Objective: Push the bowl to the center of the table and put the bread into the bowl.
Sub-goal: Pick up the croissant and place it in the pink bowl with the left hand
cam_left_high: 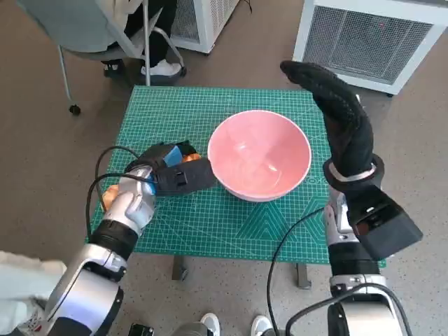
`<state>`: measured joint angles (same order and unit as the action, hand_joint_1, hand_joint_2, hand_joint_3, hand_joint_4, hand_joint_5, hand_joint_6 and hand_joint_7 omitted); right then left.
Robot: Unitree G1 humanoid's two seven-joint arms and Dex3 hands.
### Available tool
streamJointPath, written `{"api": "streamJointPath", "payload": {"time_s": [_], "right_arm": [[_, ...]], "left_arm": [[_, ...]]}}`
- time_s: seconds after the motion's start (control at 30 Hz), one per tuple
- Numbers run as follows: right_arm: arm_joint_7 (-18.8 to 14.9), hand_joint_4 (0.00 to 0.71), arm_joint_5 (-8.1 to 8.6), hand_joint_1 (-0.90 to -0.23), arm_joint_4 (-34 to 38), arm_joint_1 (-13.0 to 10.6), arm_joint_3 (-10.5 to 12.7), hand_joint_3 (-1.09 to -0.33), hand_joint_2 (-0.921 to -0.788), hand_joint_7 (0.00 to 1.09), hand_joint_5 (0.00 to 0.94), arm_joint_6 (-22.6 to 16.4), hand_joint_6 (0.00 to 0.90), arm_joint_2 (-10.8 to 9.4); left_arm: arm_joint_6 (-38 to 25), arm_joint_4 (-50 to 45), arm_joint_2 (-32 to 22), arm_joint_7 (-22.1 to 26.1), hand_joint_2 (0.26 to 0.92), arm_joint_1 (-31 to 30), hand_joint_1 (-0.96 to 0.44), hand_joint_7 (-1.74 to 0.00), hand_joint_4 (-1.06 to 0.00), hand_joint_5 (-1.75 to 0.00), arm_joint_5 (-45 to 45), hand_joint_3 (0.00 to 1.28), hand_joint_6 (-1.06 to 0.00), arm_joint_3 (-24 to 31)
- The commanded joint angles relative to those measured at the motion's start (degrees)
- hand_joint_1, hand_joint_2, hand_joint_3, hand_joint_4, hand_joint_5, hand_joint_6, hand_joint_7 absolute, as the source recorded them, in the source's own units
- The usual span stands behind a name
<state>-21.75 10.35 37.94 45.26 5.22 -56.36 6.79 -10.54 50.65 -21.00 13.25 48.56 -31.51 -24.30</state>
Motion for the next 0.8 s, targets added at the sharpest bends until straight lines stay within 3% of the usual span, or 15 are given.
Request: {"api": "streamJointPath", "payload": {"time_s": [0.03, 0.4, 0.6, 0.8], "right_arm": [[0.4, 0.322, -0.39, -0.619, 0.7, -1.4, 0.1, -0.754, -0.921, 0.76, 0.037, 0.1, -0.001, 0.2], [0.1, 0.324, 0.17, -0.609, 0.8, -1.4, 0.2, -0.755, -0.921, 0.76, 0.04, 0.3, -0.001, 0.1], [0.1, 0.325, 0.18, -0.611, 0.5, -1.8, 0.3, -0.754, -0.921, 0.76, 0.042, 0.4, -0.001, 0.4], [0.1, 0.326, -0.19, -0.613, 0.0, -2.4, 0.5, -0.752, -0.921, 0.76, 0.043, 0.2, -0.001, 1.2]], "left_arm": [[-0.4, -5.5, -3.0, 1.0, 0.915, -1.5, 0.0, -1.08, -0.64, -1.27, -0.1, 0.08, -0.65, 1.2], [-6.5, -31.2, -8.0, -0.2, 0.909, -2.5, 0.0, -0.91, -0.68, -1.34, -0.4, 0.07, -0.72, 9.3], [-5.8, -40.2, -6.0, -3.4, 0.9, -2.1, 0.0, -1.06, -0.73, -1.18, -0.2, 0.07, -0.67, 11.9], [-2.9, -43.6, -2.4, -5.3, 0.904, 0.3, 0.0, -1.18, -0.73, -1.07, -0.6, 0.06, -0.66, 10.1]]}}
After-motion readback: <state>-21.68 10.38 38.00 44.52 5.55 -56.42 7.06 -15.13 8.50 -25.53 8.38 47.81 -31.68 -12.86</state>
